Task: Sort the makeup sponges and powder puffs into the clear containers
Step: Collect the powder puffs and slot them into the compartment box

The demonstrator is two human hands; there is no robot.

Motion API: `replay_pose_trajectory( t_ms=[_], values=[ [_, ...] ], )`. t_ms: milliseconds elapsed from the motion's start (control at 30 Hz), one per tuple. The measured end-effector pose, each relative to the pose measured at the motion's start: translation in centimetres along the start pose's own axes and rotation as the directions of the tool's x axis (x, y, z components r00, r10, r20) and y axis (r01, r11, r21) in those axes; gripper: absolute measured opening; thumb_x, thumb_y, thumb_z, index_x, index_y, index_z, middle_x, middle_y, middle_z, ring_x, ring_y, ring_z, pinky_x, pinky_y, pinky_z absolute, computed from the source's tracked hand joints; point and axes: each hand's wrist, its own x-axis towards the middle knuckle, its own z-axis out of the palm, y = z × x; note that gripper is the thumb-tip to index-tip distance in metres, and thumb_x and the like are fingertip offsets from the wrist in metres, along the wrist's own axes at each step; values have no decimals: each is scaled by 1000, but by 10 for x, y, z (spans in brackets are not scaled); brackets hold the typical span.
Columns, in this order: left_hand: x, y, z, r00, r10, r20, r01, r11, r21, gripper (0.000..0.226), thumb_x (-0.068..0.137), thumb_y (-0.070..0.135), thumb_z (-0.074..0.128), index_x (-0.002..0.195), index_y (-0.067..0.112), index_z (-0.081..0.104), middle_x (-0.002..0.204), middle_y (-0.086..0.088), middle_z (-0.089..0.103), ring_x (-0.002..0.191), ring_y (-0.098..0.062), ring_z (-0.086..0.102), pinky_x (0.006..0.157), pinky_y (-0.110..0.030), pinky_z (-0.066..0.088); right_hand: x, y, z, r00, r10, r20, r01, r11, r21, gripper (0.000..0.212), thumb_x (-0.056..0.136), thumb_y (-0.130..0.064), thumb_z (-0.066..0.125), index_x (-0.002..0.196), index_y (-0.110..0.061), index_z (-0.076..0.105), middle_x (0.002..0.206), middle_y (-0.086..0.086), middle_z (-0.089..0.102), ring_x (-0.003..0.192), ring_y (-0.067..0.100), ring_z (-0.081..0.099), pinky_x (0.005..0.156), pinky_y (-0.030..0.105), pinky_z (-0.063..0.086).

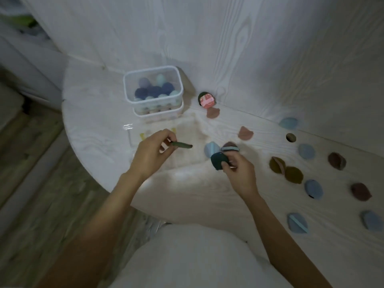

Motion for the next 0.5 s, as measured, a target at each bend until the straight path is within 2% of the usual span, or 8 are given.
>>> replay_pose_trajectory(
  t_ms=[167, 233, 333, 367, 500],
  values=[
    [-54, -54, -50, 996, -39, -75, 50, 987, 154, 15, 86, 6, 64, 98, 16, 65, 96, 3, 64, 83, -11, 58, 76, -15, 45, -8, -34, 29, 990, -23, 139, 9, 995, 101, 21, 85, -2, 62, 105, -9, 62, 91, -4, 63, 78, 7, 59, 64, 3, 44],
    [-65, -70, -62, 999, -19, -42, 27, 978, 208, 18, 86, 4, 63, 99, 16, 66, 97, 3, 65, 85, -13, 58, 75, -20, 46, -9, -43, 42, 985, -38, 170, 17, 992, 122, 21, 85, -2, 62, 104, -11, 63, 90, -7, 64, 79, 8, 61, 67, 8, 47],
    [-66, -84, -65, 998, 49, 43, -59, 957, 283, 21, 84, 0, 64, 96, 16, 68, 98, 1, 66, 85, -20, 59, 70, -31, 49, -8, -53, 54, 981, -39, 190, 5, 984, 180, 21, 85, -2, 62, 99, -18, 63, 86, -13, 64, 82, 15, 64, 76, 31, 56],
    [-66, -88, -67, 996, 63, 57, -77, 953, 291, 21, 84, -1, 64, 96, 16, 68, 97, 1, 66, 85, -21, 59, 70, -32, 50, -8, -59, 59, 978, -39, 204, -3, 979, 203, 21, 85, -3, 61, 98, -19, 62, 86, -14, 64, 84, 17, 64, 78, 35, 57],
    [-61, -99, -83, 996, 79, 38, -87, 953, 291, 19, 86, 1, 62, 97, 16, 67, 98, 2, 66, 86, -19, 60, 72, -31, 49, -7, -75, 76, 974, -16, 226, -49, 959, 279, 17, 87, -4, 61, 97, -18, 59, 88, -13, 62, 86, 20, 64, 78, 33, 57]
  ],
)
